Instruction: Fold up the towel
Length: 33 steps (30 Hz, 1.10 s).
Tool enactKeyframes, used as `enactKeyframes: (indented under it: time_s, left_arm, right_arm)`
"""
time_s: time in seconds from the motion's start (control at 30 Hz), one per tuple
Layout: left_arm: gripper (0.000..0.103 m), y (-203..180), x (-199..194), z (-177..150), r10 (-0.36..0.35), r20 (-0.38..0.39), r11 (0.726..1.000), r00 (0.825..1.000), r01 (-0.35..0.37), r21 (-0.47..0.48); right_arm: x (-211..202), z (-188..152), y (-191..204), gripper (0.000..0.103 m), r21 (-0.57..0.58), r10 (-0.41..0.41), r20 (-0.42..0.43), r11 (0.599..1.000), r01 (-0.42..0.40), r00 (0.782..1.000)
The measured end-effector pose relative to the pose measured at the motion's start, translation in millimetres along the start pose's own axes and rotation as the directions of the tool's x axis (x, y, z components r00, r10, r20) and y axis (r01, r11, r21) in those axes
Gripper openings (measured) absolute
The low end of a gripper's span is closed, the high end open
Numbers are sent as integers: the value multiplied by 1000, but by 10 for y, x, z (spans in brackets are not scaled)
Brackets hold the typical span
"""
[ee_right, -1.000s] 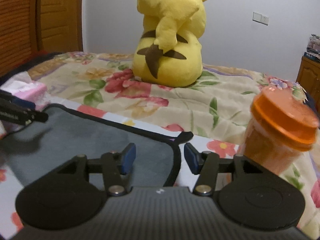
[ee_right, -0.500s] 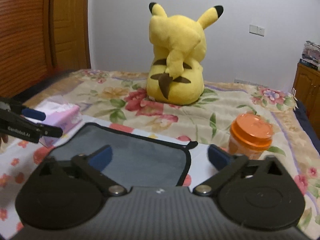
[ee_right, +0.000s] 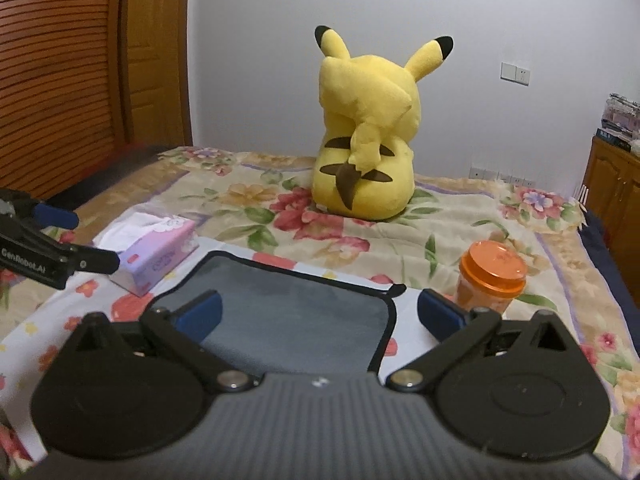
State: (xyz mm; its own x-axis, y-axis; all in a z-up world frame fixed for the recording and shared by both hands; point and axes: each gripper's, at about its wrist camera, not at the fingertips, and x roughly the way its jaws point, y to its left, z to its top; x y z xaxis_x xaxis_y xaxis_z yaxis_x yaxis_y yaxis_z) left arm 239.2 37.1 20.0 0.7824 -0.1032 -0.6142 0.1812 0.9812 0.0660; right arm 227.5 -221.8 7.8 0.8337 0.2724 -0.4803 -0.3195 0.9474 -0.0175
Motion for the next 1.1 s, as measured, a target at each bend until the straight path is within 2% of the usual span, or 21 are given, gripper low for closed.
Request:
enactKeyframes:
  time_s: [0.27,0.47,0.67,1.1]
  left_arm:
    - [103,-147,-377,-67,-4,28,1000,1000,4,-9]
    - [103,-239,-620,-80,18,52,1000,998,-17,-13]
    - [103,-287,-864,-66,2,72,999,997,1,-34]
    - [103,-513,-1256,-247,2,109,1000,994,-1,-8]
  right_arm:
    - [-330,-21,64,103,19,-4,22,1000,3,1000]
    - [-534,-3,85,103,26,-11,40,1000,10,999]
    - [-748,25,111,103,20,-19,59,1000,18,998]
    - [-1063,-60,212,103,38,-7,77,999,4,997]
